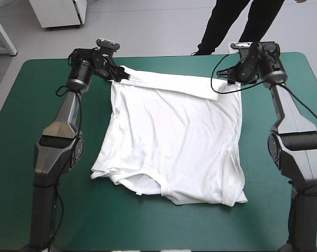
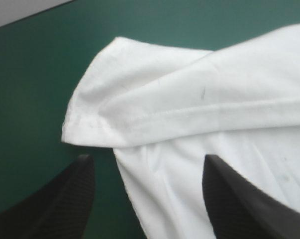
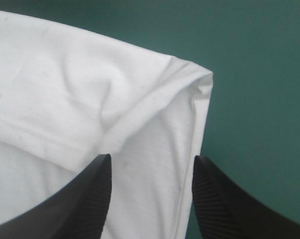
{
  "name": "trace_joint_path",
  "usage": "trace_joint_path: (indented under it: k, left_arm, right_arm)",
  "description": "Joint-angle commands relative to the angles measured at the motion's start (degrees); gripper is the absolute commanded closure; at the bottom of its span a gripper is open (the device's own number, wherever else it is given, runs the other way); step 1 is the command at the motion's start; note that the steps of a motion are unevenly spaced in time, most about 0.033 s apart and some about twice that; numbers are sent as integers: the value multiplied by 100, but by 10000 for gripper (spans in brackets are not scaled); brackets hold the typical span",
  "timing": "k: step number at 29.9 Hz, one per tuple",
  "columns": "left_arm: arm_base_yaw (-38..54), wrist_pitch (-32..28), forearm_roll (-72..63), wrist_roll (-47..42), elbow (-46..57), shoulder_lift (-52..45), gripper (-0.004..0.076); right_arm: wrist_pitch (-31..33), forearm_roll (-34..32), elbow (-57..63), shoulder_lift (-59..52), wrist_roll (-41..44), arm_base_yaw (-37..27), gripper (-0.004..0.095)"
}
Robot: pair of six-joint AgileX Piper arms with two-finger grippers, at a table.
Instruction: Fold the cloth
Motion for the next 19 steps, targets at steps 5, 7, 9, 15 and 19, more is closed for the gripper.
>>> trace_joint_path:
  k: [5,7,9,15,19]
  left_arm:
    - [20,424,-156,-90,-195,-912,275]
    - [79,800,-156,-192,-195,-1026,275]
    - [192,996,-363,-285,-165,-1160,275]
    - [418,996,-654,-215,186,-1798,289]
    - [418,996,-783,-215,1065,-2515,314]
  right_arm:
    - [413,65,-130,-834,9,-89,420]
    - [413,164,-90,-984,-2,-89,421]
    - [413,175,-18,-1172,-2,-89,421]
    - [413,18,976,-1963,9,-89,421]
    - [413,150,1958,-2572,33,-89,422]
